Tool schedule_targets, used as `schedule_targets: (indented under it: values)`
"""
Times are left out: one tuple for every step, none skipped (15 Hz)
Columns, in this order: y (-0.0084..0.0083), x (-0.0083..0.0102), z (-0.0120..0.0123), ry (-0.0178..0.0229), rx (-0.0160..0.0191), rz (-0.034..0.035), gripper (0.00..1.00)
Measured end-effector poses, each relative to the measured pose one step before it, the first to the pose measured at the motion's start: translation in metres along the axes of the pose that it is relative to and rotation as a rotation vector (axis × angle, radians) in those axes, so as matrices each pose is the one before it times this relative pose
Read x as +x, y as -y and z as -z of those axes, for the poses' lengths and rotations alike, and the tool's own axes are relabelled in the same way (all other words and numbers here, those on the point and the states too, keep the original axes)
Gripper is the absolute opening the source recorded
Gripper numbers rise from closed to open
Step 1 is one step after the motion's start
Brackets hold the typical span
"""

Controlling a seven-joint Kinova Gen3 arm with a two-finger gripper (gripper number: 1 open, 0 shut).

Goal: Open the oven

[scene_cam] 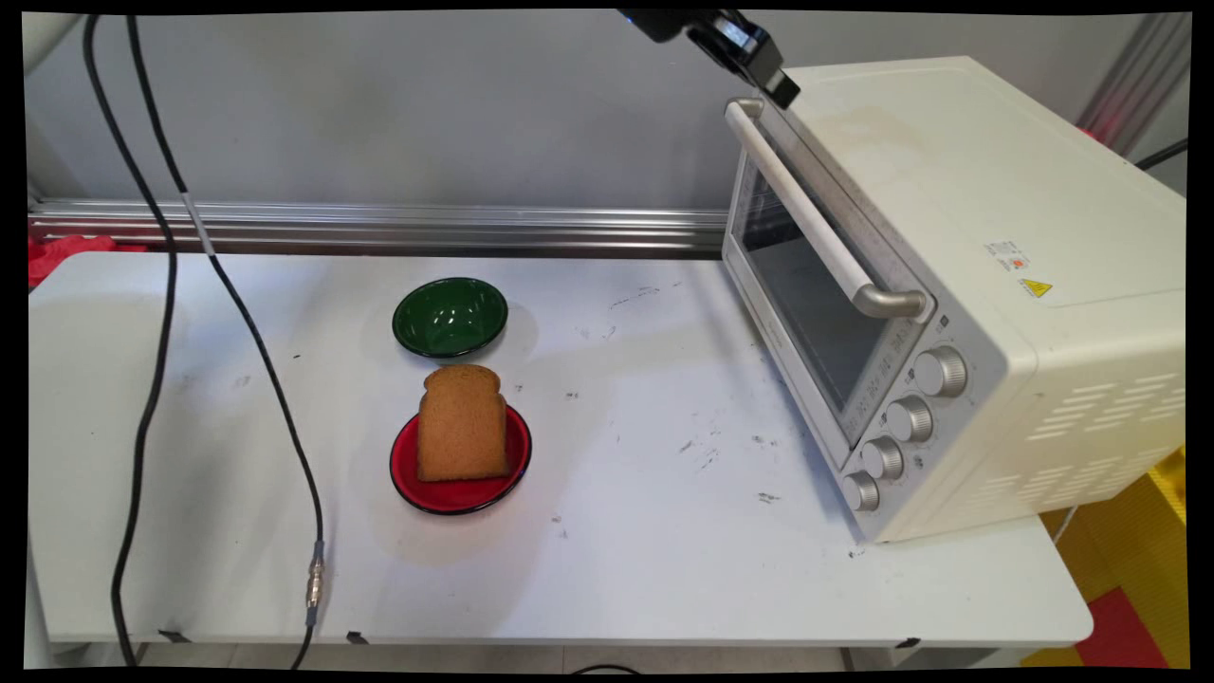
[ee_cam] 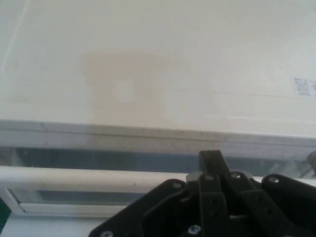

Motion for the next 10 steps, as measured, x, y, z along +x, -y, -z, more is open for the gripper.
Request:
schedule_targets:
  values:
    - [-0.00031,-0.00160,-0.00443,0.00481,-0.00009,-0.00852,0.00]
    - [-0.00006,-0.00213,-0.00475,0.00526,0.00032,-0.00801,0.00]
    - [-0.00001,-0.00191,-0.00394,0.00438,0.00019,-0.00591,0.00]
    - [0.00016,-0.00234,-0.00452,0.00457,-0.00014,-0.00466,0.00]
    - [0.00033,-0.00152,-0.00381,0.00247,-0.00011,-0.00348,0.00]
    - [0.00029,-0.00086,-0.00239,0.00137,-0.00010,-0.00209,0.00]
    - [0.00064,-0.00113,-0.00347,0.00085,-0.00009,-0.00184,0.00]
    - [0.00046,-0.00059,-0.00236,0.00057,-0.00026,-0.00084,0.00]
    - [0.00063,-0.00073,-0.00325,-0.00019,-0.00045,-0.00152,0.00]
    - [0.00070,-0.00076,-0.00230,-0.00048,0.00011,-0.00088,0.00]
